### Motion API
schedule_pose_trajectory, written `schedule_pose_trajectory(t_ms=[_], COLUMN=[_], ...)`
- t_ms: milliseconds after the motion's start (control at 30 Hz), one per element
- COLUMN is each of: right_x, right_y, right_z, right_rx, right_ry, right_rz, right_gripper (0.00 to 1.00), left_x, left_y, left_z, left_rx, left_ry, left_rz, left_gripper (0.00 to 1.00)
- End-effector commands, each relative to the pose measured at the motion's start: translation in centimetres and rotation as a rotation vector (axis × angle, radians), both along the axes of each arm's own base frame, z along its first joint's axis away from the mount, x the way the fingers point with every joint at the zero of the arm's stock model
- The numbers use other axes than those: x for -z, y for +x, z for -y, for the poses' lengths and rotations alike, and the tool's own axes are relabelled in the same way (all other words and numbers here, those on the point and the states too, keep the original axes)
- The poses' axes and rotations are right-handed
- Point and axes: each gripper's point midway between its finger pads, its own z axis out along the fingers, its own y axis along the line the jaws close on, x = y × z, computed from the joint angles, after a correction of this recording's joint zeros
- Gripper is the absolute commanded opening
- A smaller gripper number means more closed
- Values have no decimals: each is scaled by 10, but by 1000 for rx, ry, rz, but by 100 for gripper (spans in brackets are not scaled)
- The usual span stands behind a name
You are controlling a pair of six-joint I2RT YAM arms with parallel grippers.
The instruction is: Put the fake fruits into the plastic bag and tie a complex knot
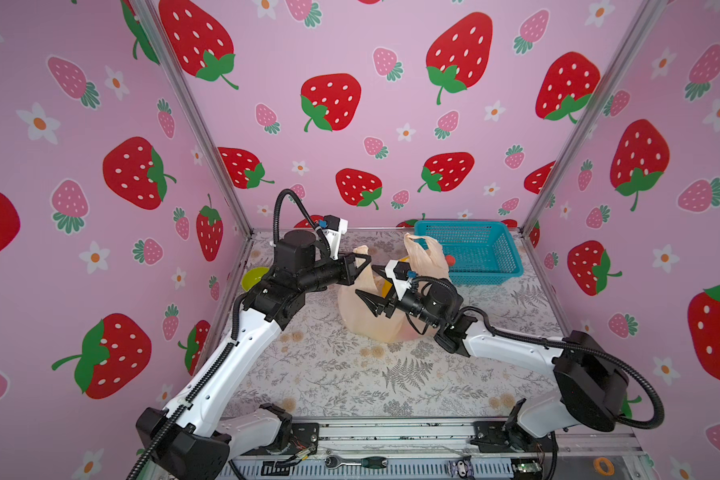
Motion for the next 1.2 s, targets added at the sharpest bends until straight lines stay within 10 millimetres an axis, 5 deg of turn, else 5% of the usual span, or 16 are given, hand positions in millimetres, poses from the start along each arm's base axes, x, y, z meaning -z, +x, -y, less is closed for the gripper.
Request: schedule_pose_trajectory(t_ms=[0, 333, 833, 1033, 1167], right_x=[-18, -17, -9, 40, 71], right_y=[16, 38, 49, 67, 62], right_z=[7, -6, -20, -19, -14], right_rx=[165, 318, 346, 460, 461], right_ry=[122, 216, 277, 195, 139], right_rz=[1, -65, -117, -195, -218], right_gripper=[84, 69, 63, 44, 37], left_x=[-10, -10, -12, -19, -23], left_y=[-1, -3, -4, -5, -6], left_z=[-1, 1, 3, -1, -3], left_rx=[-23, -35, -32, -45, -47], left_ry=[-40, -85, -106, -110, -109], left_rz=[-17, -79, -97, -83, -71], left_gripper=[0, 0, 0, 0, 0])
